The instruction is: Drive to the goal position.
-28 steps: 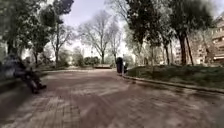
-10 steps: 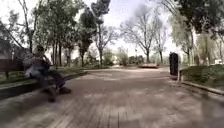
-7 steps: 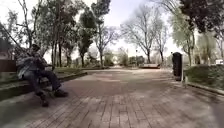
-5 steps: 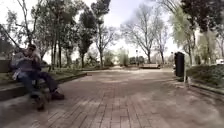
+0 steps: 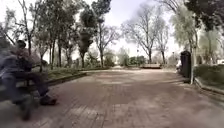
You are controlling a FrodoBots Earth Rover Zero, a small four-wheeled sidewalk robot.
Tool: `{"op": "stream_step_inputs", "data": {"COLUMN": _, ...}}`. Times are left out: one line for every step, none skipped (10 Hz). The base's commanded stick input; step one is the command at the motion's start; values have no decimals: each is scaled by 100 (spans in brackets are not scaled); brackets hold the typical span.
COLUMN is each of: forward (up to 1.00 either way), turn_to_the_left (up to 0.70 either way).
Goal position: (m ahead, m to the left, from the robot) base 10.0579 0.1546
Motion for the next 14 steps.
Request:
{"op": "stream_step_inputs", "data": {"forward": 70, "turn_to_the_left": 0}}
{"op": "stream_step_inputs", "data": {"forward": 70, "turn_to_the_left": 0}}
{"op": "stream_step_inputs", "data": {"forward": 70, "turn_to_the_left": 0}}
{"op": "stream_step_inputs", "data": {"forward": 70, "turn_to_the_left": 0}}
{"op": "stream_step_inputs", "data": {"forward": 70, "turn_to_the_left": 0}}
{"op": "stream_step_inputs", "data": {"forward": 70, "turn_to_the_left": 0}}
{"op": "stream_step_inputs", "data": {"forward": 71, "turn_to_the_left": 0}}
{"op": "stream_step_inputs", "data": {"forward": 75, "turn_to_the_left": 0}}
{"op": "stream_step_inputs", "data": {"forward": 79, "turn_to_the_left": 0}}
{"op": "stream_step_inputs", "data": {"forward": 84, "turn_to_the_left": 0}}
{"op": "stream_step_inputs", "data": {"forward": 91, "turn_to_the_left": 0}}
{"op": "stream_step_inputs", "data": {"forward": 99, "turn_to_the_left": 0}}
{"op": "stream_step_inputs", "data": {"forward": 100, "turn_to_the_left": 0}}
{"op": "stream_step_inputs", "data": {"forward": 100, "turn_to_the_left": 0}}
